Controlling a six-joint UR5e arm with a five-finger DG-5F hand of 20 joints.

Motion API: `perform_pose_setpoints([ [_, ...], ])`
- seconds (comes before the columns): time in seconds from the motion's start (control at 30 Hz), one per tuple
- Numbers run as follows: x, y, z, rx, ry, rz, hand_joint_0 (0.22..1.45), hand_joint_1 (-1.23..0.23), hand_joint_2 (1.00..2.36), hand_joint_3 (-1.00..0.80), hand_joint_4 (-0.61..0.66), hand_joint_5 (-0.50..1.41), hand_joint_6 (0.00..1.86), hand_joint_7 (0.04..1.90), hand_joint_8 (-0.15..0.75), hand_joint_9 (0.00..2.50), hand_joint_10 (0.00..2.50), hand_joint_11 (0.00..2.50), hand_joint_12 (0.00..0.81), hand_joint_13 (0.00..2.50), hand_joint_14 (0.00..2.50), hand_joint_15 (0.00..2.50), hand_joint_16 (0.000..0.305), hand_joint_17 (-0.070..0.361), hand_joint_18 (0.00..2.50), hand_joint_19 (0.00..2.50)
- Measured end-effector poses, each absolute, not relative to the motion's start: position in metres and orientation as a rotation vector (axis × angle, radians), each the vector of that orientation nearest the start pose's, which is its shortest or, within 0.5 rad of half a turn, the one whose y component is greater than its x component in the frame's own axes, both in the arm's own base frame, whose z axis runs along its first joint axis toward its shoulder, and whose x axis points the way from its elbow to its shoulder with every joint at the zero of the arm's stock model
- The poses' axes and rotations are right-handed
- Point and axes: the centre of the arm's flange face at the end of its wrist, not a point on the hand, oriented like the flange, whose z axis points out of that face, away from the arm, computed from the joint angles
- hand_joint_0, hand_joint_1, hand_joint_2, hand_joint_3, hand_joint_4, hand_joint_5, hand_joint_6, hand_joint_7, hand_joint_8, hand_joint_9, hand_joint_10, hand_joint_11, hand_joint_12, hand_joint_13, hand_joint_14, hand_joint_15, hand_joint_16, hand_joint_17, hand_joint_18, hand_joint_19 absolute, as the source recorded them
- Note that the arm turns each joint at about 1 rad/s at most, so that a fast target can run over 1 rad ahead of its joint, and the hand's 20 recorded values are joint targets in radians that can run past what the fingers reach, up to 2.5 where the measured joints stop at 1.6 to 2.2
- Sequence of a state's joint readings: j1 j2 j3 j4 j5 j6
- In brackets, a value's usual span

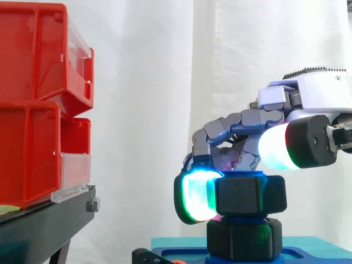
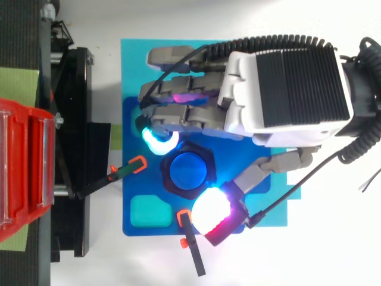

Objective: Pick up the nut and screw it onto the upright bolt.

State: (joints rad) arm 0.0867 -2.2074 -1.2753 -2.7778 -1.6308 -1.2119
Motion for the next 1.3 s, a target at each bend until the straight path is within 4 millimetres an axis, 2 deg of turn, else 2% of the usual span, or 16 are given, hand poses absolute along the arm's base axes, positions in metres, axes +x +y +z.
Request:
perform_pose_setpoints([
  [0.2, 0.730, -0.082, 0.276, 0.168, 1.548, 0.392, 0.49, -0.39, 1.00, -0.50, 0.12, 0.05, 0.51, 1.46, 0.283, 1.36, 0.01, 0.14, 0.217, 0.76, 0.00, 0.00, 0.022, 0.048, 0.36, 0.00],
  [0.3, 0.729, -0.092, 0.276, 0.169, 1.545, 0.390, 0.49, -0.39, 1.00, -0.50, 0.07, 0.06, 0.56, 1.36, 0.270, 1.53, 0.01, 0.16, 0.203, 0.89, 0.00, 0.00, 0.019, 0.043, 0.47, 0.00],
  [0.43, 0.728, -0.105, 0.278, 0.167, 1.535, 0.389, 0.50, -0.40, 1.00, -0.50, 0.02, 0.07, 0.62, 1.21, 0.241, 1.92, 0.01, 0.28, 0.151, 1.15, 0.00, 0.00, 0.012, 0.026, 0.77, 0.04],
  [0.57, 0.727, -0.115, 0.280, 0.163, 1.525, 0.390, 0.50, -0.40, 1.00, -0.50, 0.02, 0.07, 0.61, 1.25, 0.267, 1.97, 0.01, 0.33, 0.153, 1.18, 0.00, 0.00, 0.012, 0.027, 0.80, 0.05],
  [0.63, 0.727, -0.120, 0.284, 0.159, 1.519, 0.392, 0.49, -0.38, 1.00, -0.50, 0.11, 0.04, 0.50, 1.43, 0.293, 1.74, 0.01, 0.31, 0.197, 1.06, 0.00, 0.01, 0.017, 0.039, 0.64, 0.02],
  [0.67, 0.728, -0.122, 0.287, 0.155, 1.513, 0.393, 0.49, -0.38, 1.00, -0.50, 0.11, 0.03, 0.50, 1.43, 0.287, 1.72, 0.01, 0.32, 0.206, 1.04, 0.00, 0.01, 0.018, 0.040, 0.63, 0.01],
  [0.87, 0.737, -0.130, 0.319, 0.124, 1.498, 0.392, 0.47, -0.38, 1.00, -0.50, 0.20, -0.07, 0.50, 1.02, 0.286, 1.37, 0.01, 0.24, 0.267, 0.81, 0.00, 0.00, 0.026, 0.059, 0.49, 0.00],
  [0.93, 0.738, -0.128, 0.324, 0.113, 1.501, 0.386, 0.46, -0.38, 1.00, -0.50, 0.20, -0.10, 0.50, 0.82, 0.269, 1.19, 0.00, 0.10, 0.273, 0.71, 0.00, 0.00, 0.030, 0.068, 0.42, 0.01],
  [1.0, 0.739, -0.126, 0.327, 0.103, 1.504, 0.380, 0.46, -0.38, 1.00, -0.50, 0.18, -0.11, 0.50, 0.74, 0.262, 1.11, 0.00, 0.01, 0.278, 0.65, 0.00, 0.00, 0.033, 0.073, 0.34, 0.00],
  [1.13, 0.740, -0.120, 0.328, 0.088, 1.506, 0.374, 0.44, -0.37, 1.00, -0.50, 0.14, -0.14, 0.50, 0.61, 0.225, 0.73, 0.00, 0.00, 0.306, 0.30, 0.00, 0.00, 0.039, 0.087, 0.00, 0.00],
  [1.3, 0.742, -0.109, 0.328, 0.083, 1.508, 0.374, 0.42, -0.32, 1.00, -0.50, 0.12, -0.17, 0.50, 0.55, 0.201, 0.45, 0.00, 0.00, 0.333, 0.04, 0.00, 0.00, 0.045, 0.101, 0.00, 0.00],
])
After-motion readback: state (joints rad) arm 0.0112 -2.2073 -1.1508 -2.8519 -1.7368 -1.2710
